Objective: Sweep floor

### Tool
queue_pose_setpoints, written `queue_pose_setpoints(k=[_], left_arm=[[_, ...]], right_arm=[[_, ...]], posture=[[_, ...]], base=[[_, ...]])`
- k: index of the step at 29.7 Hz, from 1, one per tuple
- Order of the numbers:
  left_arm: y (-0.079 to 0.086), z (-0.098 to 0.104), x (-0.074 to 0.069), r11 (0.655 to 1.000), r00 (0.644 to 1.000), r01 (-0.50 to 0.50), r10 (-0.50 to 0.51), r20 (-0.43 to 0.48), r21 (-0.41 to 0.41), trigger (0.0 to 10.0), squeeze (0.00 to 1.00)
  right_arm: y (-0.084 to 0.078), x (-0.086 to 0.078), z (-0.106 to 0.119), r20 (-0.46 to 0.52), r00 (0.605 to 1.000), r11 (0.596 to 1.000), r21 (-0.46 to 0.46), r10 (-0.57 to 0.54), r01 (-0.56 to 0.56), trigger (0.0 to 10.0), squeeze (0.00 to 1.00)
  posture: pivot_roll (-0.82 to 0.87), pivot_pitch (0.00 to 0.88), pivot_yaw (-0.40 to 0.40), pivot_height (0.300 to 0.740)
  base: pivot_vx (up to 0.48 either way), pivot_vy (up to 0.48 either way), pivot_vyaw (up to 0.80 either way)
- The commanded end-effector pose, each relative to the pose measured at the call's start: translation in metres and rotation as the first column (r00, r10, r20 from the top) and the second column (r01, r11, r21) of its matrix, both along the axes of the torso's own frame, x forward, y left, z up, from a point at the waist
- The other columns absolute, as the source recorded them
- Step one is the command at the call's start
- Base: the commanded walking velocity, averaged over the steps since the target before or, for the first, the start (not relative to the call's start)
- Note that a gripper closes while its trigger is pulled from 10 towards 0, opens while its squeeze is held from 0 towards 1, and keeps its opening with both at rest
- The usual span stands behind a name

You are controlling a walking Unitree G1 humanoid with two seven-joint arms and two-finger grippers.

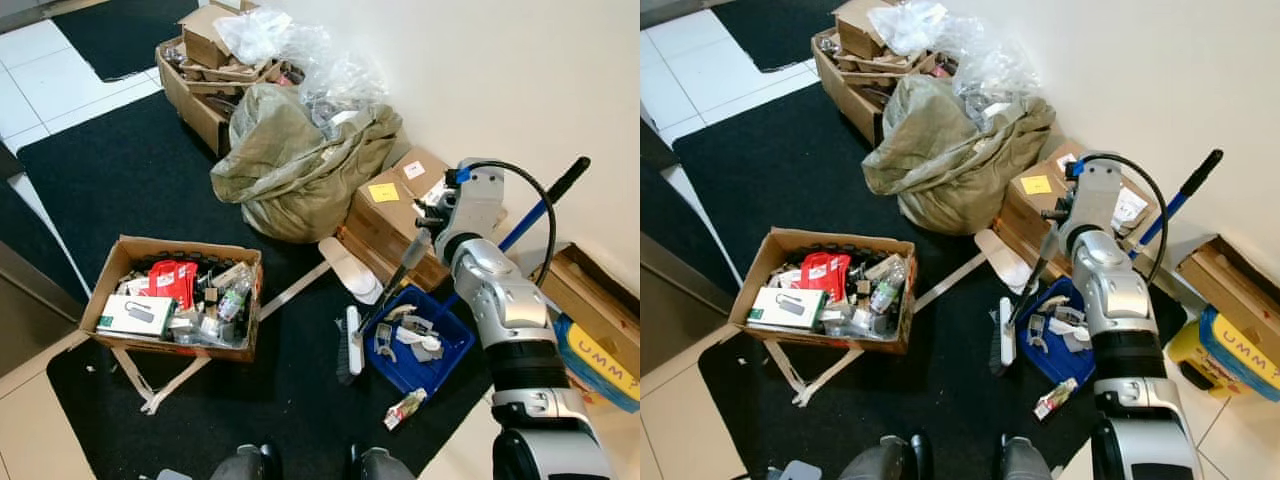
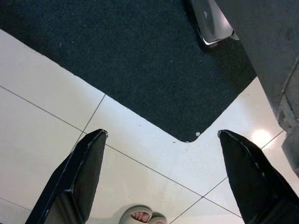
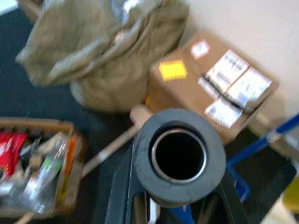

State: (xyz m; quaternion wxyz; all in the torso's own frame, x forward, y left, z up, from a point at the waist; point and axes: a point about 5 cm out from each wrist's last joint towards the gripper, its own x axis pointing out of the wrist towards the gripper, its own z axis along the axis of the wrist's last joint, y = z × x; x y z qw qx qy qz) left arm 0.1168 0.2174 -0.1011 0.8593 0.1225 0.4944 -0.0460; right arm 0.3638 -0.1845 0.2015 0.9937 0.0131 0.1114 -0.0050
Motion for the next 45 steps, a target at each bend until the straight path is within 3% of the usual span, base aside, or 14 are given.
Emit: queue_pose_setpoints(k=[1, 16, 19, 21, 22, 23, 24, 25, 26, 30, 37, 41, 45], left_arm=[[0.000, 0.005, 0.013, 1.000, 0.999, 0.004, -0.003, 0.054, -0.011, 10.0, 0.00], [0.001, 0.005, 0.012, 1.000, 0.999, 0.007, -0.006, 0.049, -0.009, 10.0, 0.00], [0.001, 0.004, 0.010, 1.000, 0.999, 0.004, -0.004, 0.045, -0.009, 10.0, 0.00], [0.001, 0.004, 0.010, 1.000, 0.999, 0.004, -0.003, 0.043, -0.009, 10.0, 0.00], [0.001, 0.004, 0.009, 1.000, 0.999, 0.004, -0.004, 0.042, -0.009, 10.0, 0.00], [0.001, 0.004, 0.009, 1.000, 0.999, 0.004, -0.004, 0.042, -0.009, 10.0, 0.00], [0.001, 0.004, 0.009, 1.000, 0.999, 0.006, -0.005, 0.041, -0.009, 10.0, 0.00], [0.001, 0.004, 0.009, 1.000, 0.999, 0.006, -0.005, 0.041, -0.009, 10.0, 0.00], [0.001, 0.004, 0.009, 1.000, 0.999, 0.007, -0.007, 0.040, -0.008, 10.0, 0.00], [0.002, 0.004, 0.009, 1.000, 0.999, 0.010, -0.010, 0.040, -0.008, 10.0, 0.00], [0.003, 0.004, 0.008, 1.000, 0.999, 0.014, -0.014, 0.039, -0.005, 10.0, 0.00], [0.004, 0.004, 0.006, 1.000, 0.999, 0.018, -0.018, 0.033, -0.002, 10.0, 0.00], [0.005, 0.004, 0.006, 1.000, 0.999, 0.018, -0.018, 0.034, -0.002, 10.0, 0.00]], right_arm=[[0.002, -0.010, -0.037, -0.218, 0.976, 0.999, 0.050, 0.031, -0.020, 10.0, 0.00], [-0.005, -0.012, -0.024, -0.319, 0.946, 0.994, 0.109, 0.053, -0.019, 10.0, 0.00], [-0.004, -0.017, -0.015, -0.329, 0.934, 0.981, 0.175, 0.142, -0.087, 10.0, 0.00], [-0.003, -0.016, -0.003, -0.283, 0.943, 0.968, 0.228, 0.172, -0.108, 10.0, 0.00], [-0.002, -0.013, 0.013, -0.196, 0.963, 0.950, 0.287, 0.187, -0.126, 10.0, 0.00], [-0.002, -0.013, 0.013, -0.196, 0.963, 0.950, 0.287, 0.187, -0.126, 10.0, 0.00], [-0.003, -0.008, 0.029, -0.103, 0.980, 0.932, 0.340, 0.170, -0.126, 10.0, 0.00], [-0.003, -0.008, 0.029, -0.103, 0.980, 0.932, 0.340, 0.170, -0.126, 10.0, 0.00], [-0.002, -0.004, 0.046, 0.016, 0.990, 0.910, 0.393, 0.137, -0.132, 10.0, 0.00], [0.004, -0.001, 0.061, 0.122, 0.988, 0.873, 0.465, 0.097, -0.143, 10.0, 0.00], [0.022, 0.000, 0.062, 0.200, 0.978, 0.860, 0.488, 0.056, -0.149, 10.0, 0.00], [0.033, 0.005, 0.053, 0.197, 0.980, 0.896, 0.439, -0.027, -0.063, 10.0, 0.00], [0.036, 0.007, 0.052, 0.211, 0.975, 0.894, 0.448, -0.075, -0.028, 10.0, 0.00]], posture=[[-0.10, 0.238, 0.012, 0.740], [-0.09, 0.242, 0.015, 0.740], [-0.09, 0.242, 0.017, 0.740], [-0.09, 0.242, 0.017, 0.740], [-0.09, 0.243, 0.021, 0.740], [-0.09, 0.243, 0.021, 0.740], [-0.09, 0.243, 0.023, 0.740], [-0.09, 0.243, 0.023, 0.740], [-0.09, 0.244, 0.027, 0.740], [-0.09, 0.245, 0.030, 0.740], [-0.08, 0.249, 0.041, 0.740], [-0.07, 0.251, 0.044, 0.740], [-0.07, 0.253, 0.042, 0.740]], base=[[0.000, 0.000, 0.00], [0.000, 0.000, 0.00], [0.000, 0.000, 0.00], [0.000, 0.000, 0.00], [0.000, 0.000, 0.00], [0.000, 0.000, 0.00], [0.000, 0.000, 0.00], [0.000, 0.000, 0.00], [0.000, 0.000, 0.00], [0.000, 0.000, 0.00], [0.000, 0.000, 0.00], [0.000, 0.000, 0.00], [0.000, 0.000, 0.00]])
